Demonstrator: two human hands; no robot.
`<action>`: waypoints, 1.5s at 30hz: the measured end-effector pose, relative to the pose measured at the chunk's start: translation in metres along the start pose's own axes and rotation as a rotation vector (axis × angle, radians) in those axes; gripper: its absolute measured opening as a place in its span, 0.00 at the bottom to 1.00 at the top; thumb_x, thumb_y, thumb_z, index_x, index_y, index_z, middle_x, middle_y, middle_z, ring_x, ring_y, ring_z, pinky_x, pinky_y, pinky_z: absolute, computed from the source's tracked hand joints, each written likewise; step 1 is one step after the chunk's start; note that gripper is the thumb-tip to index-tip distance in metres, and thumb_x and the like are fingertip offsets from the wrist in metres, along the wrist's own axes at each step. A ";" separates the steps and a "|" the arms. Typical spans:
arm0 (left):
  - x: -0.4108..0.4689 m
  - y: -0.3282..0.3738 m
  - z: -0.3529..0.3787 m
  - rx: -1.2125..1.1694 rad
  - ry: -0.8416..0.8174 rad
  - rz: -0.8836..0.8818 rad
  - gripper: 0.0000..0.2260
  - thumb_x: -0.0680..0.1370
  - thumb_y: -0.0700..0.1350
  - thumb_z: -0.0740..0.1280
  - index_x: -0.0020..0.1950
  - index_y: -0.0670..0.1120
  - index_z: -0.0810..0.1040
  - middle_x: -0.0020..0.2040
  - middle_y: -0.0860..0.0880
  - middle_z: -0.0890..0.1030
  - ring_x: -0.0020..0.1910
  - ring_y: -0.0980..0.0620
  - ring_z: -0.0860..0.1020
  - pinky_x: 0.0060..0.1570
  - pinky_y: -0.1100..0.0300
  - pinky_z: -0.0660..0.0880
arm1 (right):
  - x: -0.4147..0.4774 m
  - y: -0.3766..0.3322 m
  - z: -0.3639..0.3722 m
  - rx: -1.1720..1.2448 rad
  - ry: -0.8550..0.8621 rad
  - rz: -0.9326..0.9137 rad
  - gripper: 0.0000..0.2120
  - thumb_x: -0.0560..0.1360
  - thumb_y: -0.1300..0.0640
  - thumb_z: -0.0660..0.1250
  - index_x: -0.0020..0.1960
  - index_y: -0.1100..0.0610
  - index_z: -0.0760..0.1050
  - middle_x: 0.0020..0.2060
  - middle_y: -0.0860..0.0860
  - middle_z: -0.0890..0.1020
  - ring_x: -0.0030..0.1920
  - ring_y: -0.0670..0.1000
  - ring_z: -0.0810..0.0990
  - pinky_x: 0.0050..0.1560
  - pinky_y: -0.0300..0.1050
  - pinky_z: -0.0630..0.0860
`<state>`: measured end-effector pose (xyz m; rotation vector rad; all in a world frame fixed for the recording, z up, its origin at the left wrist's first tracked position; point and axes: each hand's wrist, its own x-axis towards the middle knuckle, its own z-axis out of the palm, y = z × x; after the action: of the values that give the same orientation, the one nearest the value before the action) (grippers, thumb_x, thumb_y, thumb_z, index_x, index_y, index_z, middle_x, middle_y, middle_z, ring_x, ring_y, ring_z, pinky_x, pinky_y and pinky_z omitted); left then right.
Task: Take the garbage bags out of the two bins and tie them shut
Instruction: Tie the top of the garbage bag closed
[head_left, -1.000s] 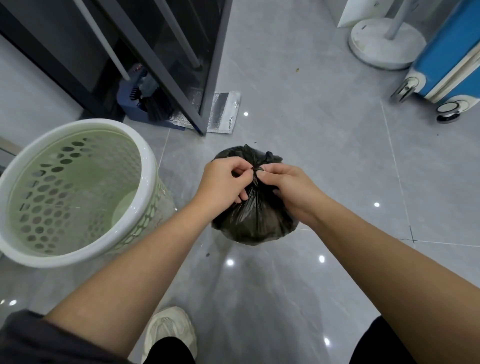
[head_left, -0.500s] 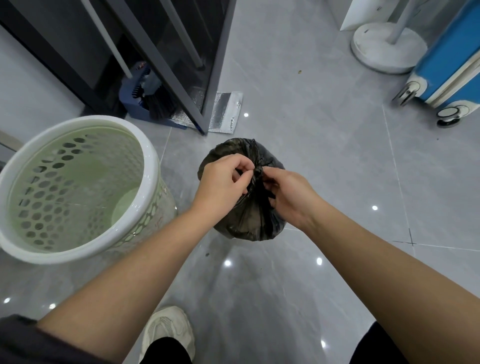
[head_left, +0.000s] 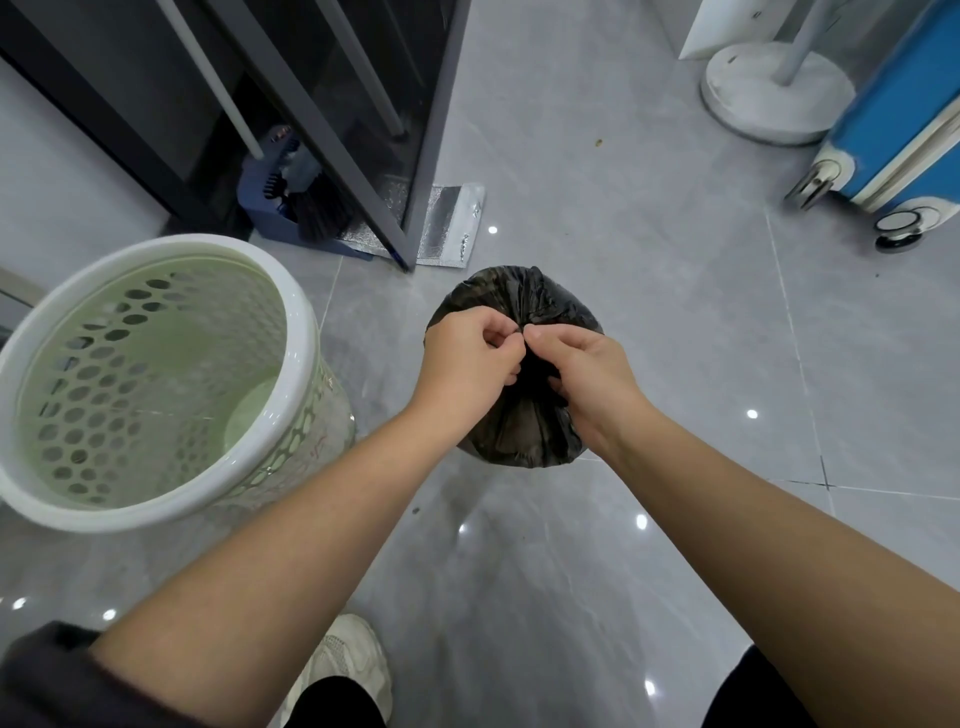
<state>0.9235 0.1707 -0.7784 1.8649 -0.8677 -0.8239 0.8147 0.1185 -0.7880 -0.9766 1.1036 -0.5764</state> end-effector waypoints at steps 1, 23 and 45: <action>0.001 -0.001 0.002 0.016 0.013 -0.022 0.03 0.73 0.39 0.68 0.41 0.44 0.80 0.34 0.48 0.82 0.34 0.49 0.83 0.41 0.52 0.82 | 0.000 0.001 0.001 -0.011 0.030 -0.005 0.04 0.74 0.59 0.70 0.45 0.58 0.83 0.42 0.52 0.85 0.44 0.47 0.83 0.38 0.32 0.76; 0.007 -0.015 -0.006 0.133 0.050 0.157 0.06 0.75 0.40 0.67 0.44 0.50 0.81 0.35 0.58 0.79 0.35 0.61 0.77 0.44 0.66 0.75 | 0.014 0.017 -0.021 -0.978 -0.012 -0.502 0.21 0.72 0.48 0.68 0.64 0.42 0.72 0.64 0.43 0.70 0.67 0.47 0.65 0.63 0.48 0.59; -0.027 0.184 -0.074 0.590 -0.231 0.449 0.15 0.71 0.52 0.63 0.53 0.47 0.79 0.49 0.57 0.75 0.54 0.52 0.72 0.57 0.54 0.67 | -0.085 -0.169 -0.028 -0.482 0.120 -0.515 0.07 0.70 0.56 0.66 0.45 0.51 0.82 0.42 0.39 0.81 0.51 0.49 0.79 0.58 0.53 0.73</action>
<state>0.9269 0.1596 -0.5791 1.9567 -1.7471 -0.5349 0.7691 0.0953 -0.6038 -1.6903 1.1228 -0.8081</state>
